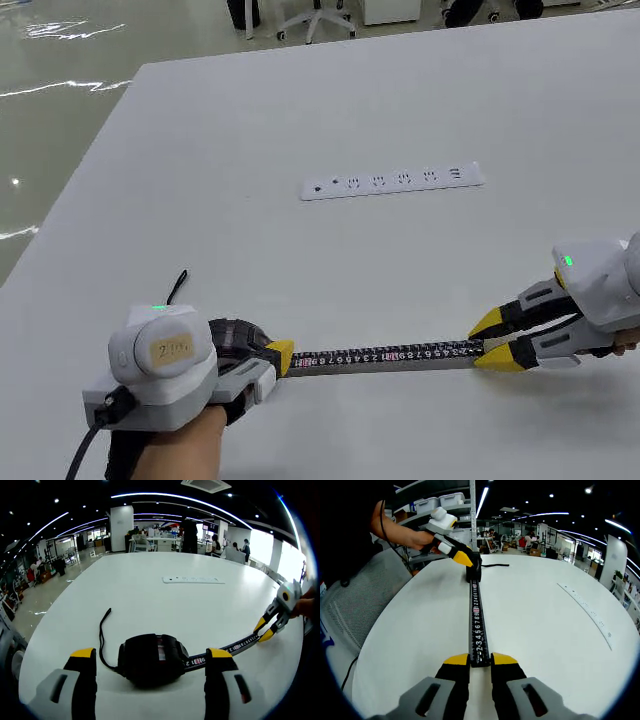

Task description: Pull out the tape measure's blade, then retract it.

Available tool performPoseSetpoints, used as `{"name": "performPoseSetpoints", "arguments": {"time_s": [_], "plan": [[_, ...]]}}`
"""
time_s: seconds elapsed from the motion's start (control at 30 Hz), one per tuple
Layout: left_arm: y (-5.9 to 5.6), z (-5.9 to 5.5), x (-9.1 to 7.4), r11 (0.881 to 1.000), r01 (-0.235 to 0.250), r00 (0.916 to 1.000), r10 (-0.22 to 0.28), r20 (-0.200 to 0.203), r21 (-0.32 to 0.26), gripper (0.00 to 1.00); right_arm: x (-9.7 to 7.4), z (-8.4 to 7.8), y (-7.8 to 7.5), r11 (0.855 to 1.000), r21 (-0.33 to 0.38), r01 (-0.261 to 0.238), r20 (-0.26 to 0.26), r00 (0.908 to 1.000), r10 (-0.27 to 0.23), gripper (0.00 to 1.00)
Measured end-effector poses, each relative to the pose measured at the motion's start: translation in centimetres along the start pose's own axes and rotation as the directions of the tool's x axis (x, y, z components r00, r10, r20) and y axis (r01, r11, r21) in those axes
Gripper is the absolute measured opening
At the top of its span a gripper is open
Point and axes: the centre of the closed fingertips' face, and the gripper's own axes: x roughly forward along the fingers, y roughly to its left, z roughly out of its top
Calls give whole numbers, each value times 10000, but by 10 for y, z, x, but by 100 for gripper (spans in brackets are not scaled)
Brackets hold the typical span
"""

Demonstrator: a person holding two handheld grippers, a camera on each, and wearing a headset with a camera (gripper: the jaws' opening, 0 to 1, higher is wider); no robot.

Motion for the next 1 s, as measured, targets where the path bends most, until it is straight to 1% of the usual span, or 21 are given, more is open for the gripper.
{"name": "performPoseSetpoints", "arguments": {"time_s": [0.2, 0.3, 0.37, 0.43, 0.5, 0.57, 0.67, 0.83, 0.97, 1.0], "plan": [[0, 0, 2, 9999, -78, 10000, 78, -6, -82, 85, 0, 0, -1, 10000, -65, -4, 51, 10000, 4, 15], [3, 1, 3, 9995, -303, 9995, 303, 70, -82, 85, 0, 0, -2, 10000, -65, -6, 45, 10000, 7, 15], [4, 1, 3, 9990, -364, 9993, 367, 98, -251, 85, 0, 0, -2, 10000, -53, -19, 43, 10000, 19, 15], [5, -1, 4, 9970, -432, 9990, 437, 71, -643, 83, 0, 0, -2, 10000, -71, -23, 42, 10000, 23, 15], [6, -6, 5, 9944, -400, 9992, 392, -104, -974, 81, 0, -1, -1, 10000, -96, -15, 33, 10000, 15, 15], [6, -10, 7, 9942, -469, 9988, 452, -201, -968, 81, 0, -1, 0, 10000, -70, -1, 42, 10000, 1, 15], [6, -13, 7, 9926, -511, 9985, 484, -273, -1104, 78, 0, -1, 0, 9999, -112, 10, 32, 10000, -10, 15], [6, -12, 8, 9873, -554, 9983, 518, -276, -1487, 76, 0, -1, 0, 9999, -147, 45, 14, 10000, -45, 15], [6, -10, 10, 9873, -676, 9974, 634, -335, -1436, 75, 0, -1, 0, 9998, -178, 35, 4, 10000, -35, 15], [5, -10, 11, 9878, -711, 9971, 668, -360, -1384, 73, 0, -2, -1, 9998, -211, 60, -16, 10000, -60, 15]]}}
